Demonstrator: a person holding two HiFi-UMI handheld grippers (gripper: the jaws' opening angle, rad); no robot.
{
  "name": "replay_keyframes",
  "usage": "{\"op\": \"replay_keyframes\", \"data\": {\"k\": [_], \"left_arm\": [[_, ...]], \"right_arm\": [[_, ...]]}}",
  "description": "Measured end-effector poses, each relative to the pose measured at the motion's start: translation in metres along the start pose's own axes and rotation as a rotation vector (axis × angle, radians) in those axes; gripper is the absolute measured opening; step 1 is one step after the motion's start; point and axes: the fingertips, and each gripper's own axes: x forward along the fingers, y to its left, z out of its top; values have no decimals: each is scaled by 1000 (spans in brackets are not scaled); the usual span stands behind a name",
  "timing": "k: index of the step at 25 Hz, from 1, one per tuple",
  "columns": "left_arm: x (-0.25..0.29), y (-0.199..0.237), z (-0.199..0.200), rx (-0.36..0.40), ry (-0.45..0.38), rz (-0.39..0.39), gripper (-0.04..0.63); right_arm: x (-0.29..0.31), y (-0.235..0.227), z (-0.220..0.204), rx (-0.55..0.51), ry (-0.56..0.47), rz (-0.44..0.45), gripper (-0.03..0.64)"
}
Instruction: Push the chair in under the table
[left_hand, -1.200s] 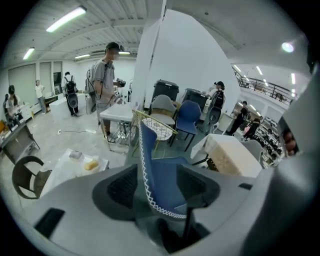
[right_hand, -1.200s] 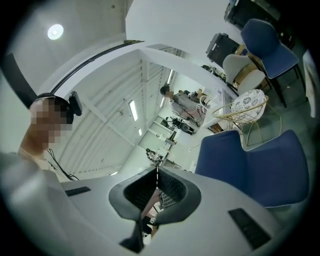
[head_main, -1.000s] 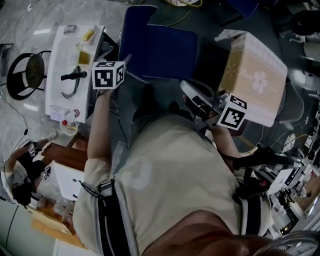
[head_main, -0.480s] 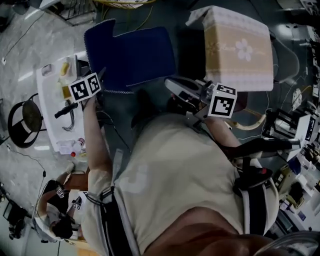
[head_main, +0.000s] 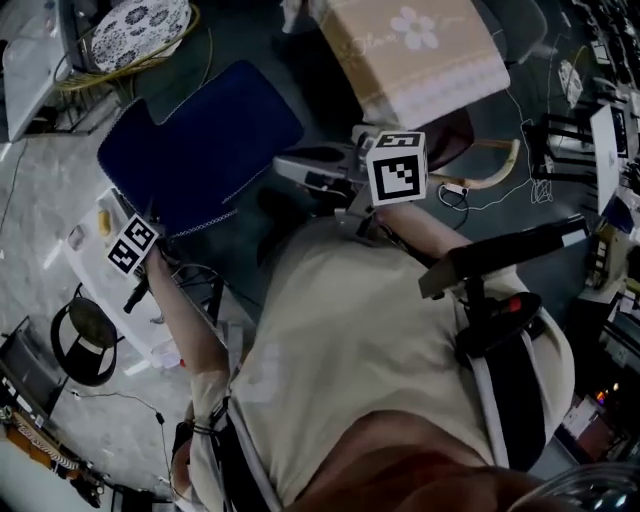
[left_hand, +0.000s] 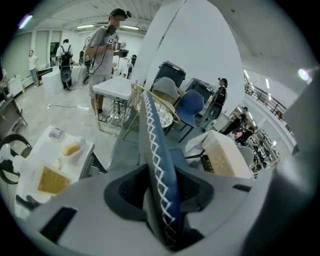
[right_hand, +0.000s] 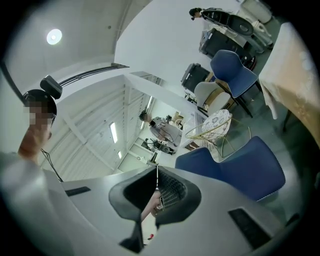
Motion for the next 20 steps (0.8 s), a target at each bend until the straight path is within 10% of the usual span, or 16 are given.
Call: {"op": "replay_keyframes", "data": {"k": [13,20], "left_arm": [[1,-7,-9,-27,17,-56,123],[9,-16,-8,309,61,123,115]], "right_arm": [[-23,-20,6,71,-51,-48,12],[-19,-16,8,59,-37,-53,12]]}}
